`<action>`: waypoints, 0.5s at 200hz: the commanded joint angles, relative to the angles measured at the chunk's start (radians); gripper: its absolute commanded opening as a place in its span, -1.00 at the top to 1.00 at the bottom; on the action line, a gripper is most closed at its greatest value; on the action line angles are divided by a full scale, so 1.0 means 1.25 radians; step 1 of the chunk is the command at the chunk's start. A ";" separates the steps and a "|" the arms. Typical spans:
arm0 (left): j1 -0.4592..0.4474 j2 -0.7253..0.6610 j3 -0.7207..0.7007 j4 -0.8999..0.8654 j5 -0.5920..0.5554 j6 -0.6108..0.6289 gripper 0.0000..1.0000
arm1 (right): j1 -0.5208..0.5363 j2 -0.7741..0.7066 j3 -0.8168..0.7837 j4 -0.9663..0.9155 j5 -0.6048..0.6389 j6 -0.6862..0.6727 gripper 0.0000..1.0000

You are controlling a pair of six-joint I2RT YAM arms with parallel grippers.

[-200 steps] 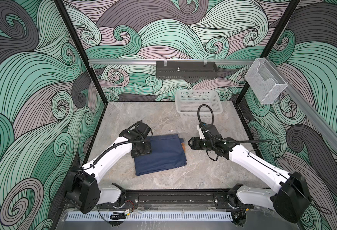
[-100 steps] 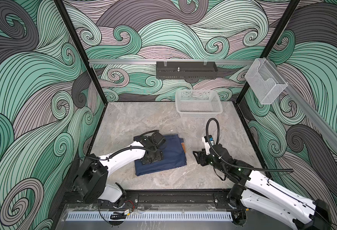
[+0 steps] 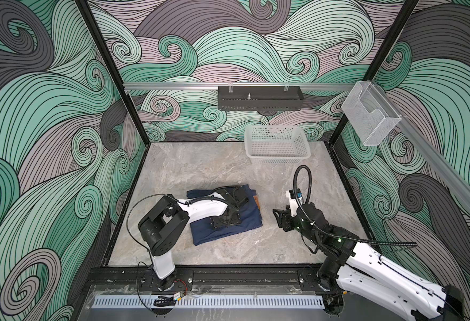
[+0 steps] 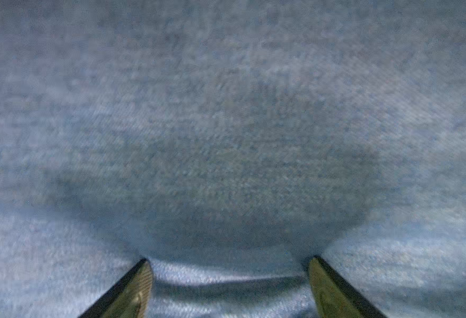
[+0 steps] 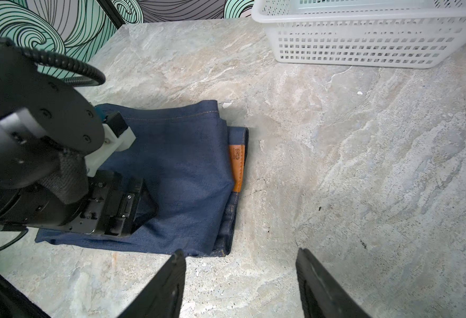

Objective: Fold and stack the trousers
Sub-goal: Move the trousers to the top-left of the table.

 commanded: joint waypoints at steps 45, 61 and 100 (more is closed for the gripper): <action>0.101 0.116 0.027 -0.045 -0.010 0.147 -0.74 | 0.006 -0.009 -0.011 0.037 0.036 -0.043 -0.28; 0.142 0.107 0.023 -0.044 0.000 0.183 -0.74 | 0.005 -0.012 -0.013 0.044 0.043 -0.052 -0.27; 0.232 0.121 0.098 -0.111 -0.005 0.314 -0.75 | 0.006 0.001 -0.009 0.075 0.049 -0.073 -0.27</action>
